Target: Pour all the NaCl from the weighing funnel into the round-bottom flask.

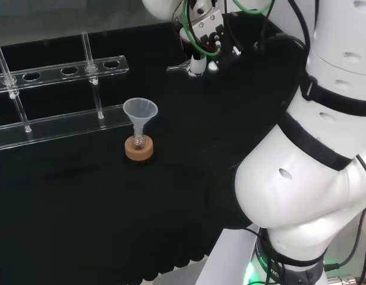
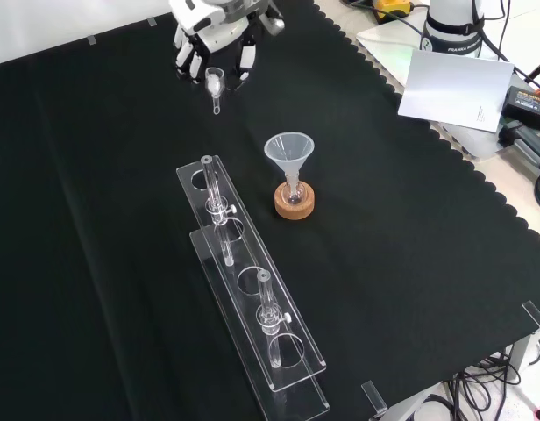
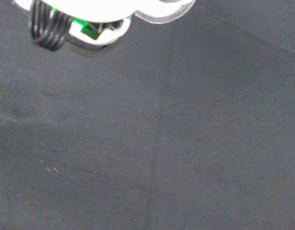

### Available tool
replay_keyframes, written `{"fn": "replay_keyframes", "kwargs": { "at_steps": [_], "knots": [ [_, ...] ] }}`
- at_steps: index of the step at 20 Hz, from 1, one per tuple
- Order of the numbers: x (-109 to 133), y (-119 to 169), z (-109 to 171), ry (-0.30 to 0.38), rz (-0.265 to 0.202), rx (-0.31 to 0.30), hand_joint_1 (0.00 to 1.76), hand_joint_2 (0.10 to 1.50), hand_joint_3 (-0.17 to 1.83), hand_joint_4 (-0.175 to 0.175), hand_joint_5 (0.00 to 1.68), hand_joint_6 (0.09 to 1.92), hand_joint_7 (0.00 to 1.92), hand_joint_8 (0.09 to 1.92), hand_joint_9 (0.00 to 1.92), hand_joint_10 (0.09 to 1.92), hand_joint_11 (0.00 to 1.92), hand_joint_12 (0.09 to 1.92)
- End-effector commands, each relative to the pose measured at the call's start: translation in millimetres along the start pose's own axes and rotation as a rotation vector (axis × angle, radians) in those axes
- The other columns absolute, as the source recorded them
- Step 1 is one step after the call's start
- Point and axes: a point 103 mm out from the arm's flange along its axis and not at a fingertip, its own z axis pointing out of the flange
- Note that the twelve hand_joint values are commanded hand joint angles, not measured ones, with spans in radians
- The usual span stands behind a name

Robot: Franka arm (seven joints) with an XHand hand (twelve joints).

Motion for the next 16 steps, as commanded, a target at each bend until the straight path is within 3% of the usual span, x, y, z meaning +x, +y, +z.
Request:
{"fn": "replay_keyframes", "kwargs": {
  "at_steps": [1, 7, 16],
  "knots": [
    [3, -42, -21, 0.001, 0.011, 0.028, 1.14, 0.66, 0.57, 0.175, 1.37, 0.45, 0.71, 0.65, 1.14, 0.23, 0.97, 0.92],
    [11, -62, -30, -0.018, 0.020, 0.000, 1.14, 0.66, 0.57, 0.175, 1.37, 0.46, 0.71, 0.65, 1.14, 0.22, 0.96, 0.92],
    [54, -86, -46, -0.045, -0.016, 0.037, 1.14, 0.67, 0.57, 0.175, 1.37, 0.46, 0.70, 0.65, 1.14, 0.22, 0.96, 0.93]
  ]
}}
